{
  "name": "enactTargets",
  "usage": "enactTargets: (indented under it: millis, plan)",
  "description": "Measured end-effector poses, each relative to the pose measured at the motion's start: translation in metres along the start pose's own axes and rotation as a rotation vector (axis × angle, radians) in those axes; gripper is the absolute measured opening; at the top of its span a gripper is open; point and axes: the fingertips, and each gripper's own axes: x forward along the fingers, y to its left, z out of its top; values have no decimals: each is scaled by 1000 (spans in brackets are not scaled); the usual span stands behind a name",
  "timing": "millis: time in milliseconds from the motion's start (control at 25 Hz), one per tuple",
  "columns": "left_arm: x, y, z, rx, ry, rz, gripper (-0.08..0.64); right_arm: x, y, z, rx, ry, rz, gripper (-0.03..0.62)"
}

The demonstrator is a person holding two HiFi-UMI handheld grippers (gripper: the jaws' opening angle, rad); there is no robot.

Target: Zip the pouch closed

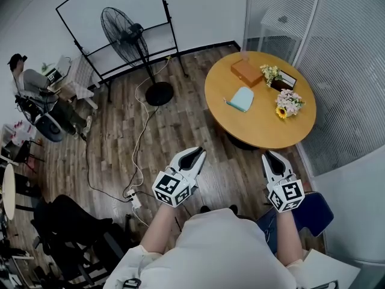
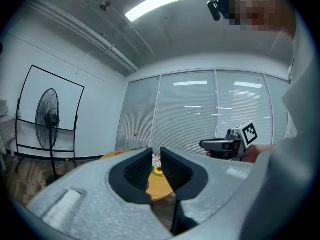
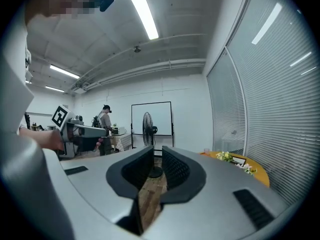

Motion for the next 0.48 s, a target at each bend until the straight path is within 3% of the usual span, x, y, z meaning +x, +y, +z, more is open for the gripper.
enactTargets:
  millis: [80,480]
  plan:
    - [-3,2,-3,-3,6,-6,69,2,6,-1,-1,0,3,60]
    - [-26,23,-12,-9,16,-22,74,15,34,-8,3,13,-11,64]
